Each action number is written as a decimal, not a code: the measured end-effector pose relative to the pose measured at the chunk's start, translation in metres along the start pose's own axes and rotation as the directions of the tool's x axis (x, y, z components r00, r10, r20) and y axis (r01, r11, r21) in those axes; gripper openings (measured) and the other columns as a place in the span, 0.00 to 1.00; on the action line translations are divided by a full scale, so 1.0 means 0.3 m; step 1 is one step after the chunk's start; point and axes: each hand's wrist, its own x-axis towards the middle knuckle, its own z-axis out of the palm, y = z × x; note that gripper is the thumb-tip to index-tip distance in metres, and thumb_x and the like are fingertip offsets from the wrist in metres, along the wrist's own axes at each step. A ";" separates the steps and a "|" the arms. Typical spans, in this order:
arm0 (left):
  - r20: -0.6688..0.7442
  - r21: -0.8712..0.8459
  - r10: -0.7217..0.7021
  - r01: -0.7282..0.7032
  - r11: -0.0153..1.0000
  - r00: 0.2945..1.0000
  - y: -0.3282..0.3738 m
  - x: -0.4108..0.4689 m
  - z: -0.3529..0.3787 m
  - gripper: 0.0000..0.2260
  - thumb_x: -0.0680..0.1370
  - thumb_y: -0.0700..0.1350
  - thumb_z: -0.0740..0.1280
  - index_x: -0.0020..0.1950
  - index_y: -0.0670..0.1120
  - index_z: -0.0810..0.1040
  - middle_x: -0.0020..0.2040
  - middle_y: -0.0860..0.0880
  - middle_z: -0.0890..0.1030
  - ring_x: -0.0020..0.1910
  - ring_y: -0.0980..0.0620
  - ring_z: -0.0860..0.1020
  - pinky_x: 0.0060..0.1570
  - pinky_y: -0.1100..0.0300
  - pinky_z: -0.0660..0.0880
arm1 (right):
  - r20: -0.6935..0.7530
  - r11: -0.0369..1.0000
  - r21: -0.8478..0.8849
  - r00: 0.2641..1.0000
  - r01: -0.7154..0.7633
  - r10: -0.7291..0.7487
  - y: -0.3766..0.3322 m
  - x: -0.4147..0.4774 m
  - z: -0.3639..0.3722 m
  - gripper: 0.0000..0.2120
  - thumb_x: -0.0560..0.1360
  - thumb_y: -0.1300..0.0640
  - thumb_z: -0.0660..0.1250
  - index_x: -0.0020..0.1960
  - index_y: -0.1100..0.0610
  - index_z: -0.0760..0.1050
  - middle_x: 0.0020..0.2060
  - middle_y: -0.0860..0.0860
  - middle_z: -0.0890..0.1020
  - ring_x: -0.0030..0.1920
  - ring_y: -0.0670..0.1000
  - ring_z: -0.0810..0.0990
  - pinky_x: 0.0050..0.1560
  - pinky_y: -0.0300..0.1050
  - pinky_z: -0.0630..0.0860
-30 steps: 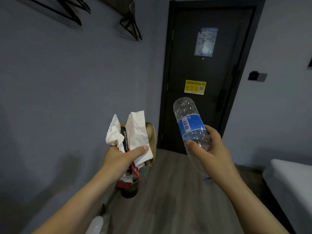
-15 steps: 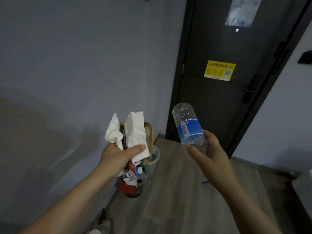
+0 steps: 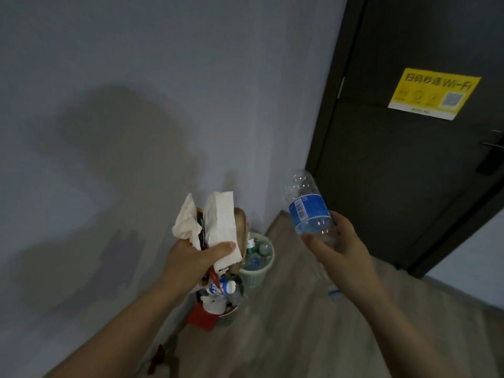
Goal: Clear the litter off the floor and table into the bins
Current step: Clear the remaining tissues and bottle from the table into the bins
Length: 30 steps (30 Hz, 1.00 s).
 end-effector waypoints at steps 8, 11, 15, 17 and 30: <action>-0.028 0.006 -0.071 0.071 0.997 0.997 -0.081 0.350 0.036 0.11 0.69 0.39 0.76 0.47 0.49 0.78 0.35 0.55 0.84 0.30 0.60 0.82 0.25 0.70 0.74 | 0.112 0.991 -0.027 0.984 -0.134 0.136 0.154 0.348 0.135 0.26 0.71 0.48 0.71 0.63 0.39 0.62 0.48 0.39 0.77 0.45 0.42 0.80 0.39 0.39 0.75; -0.046 0.005 -0.138 0.138 0.990 0.989 -0.137 0.521 0.033 0.12 0.68 0.41 0.77 0.48 0.49 0.79 0.39 0.53 0.84 0.32 0.58 0.82 0.27 0.68 0.75 | 0.140 0.982 -0.059 0.973 -0.178 0.185 0.223 0.495 0.224 0.26 0.72 0.49 0.71 0.65 0.42 0.63 0.47 0.39 0.76 0.43 0.41 0.80 0.39 0.37 0.74; -0.046 0.099 -0.232 0.236 0.967 0.972 -0.231 0.744 0.022 0.12 0.67 0.45 0.78 0.47 0.45 0.80 0.36 0.50 0.83 0.28 0.57 0.80 0.25 0.66 0.72 | 0.156 0.967 -0.135 0.960 -0.214 0.235 0.329 0.661 0.352 0.23 0.73 0.51 0.71 0.63 0.42 0.64 0.47 0.38 0.75 0.40 0.34 0.80 0.31 0.29 0.73; -0.045 0.165 -0.269 0.273 0.948 0.962 -0.283 0.840 0.020 0.14 0.67 0.48 0.78 0.46 0.42 0.79 0.33 0.47 0.81 0.24 0.54 0.76 0.25 0.62 0.69 | 0.143 0.955 -0.173 0.953 -0.242 0.268 0.388 0.720 0.404 0.23 0.73 0.51 0.71 0.61 0.41 0.62 0.47 0.36 0.73 0.39 0.29 0.78 0.30 0.29 0.71; -0.172 0.312 -0.524 0.550 0.774 0.834 -0.730 1.154 0.067 0.15 0.62 0.51 0.80 0.37 0.45 0.79 0.25 0.51 0.81 0.22 0.57 0.78 0.21 0.67 0.71 | 0.233 0.834 -0.357 0.824 -0.421 0.516 0.848 0.969 0.621 0.22 0.71 0.47 0.72 0.56 0.38 0.62 0.49 0.41 0.72 0.45 0.43 0.79 0.38 0.36 0.70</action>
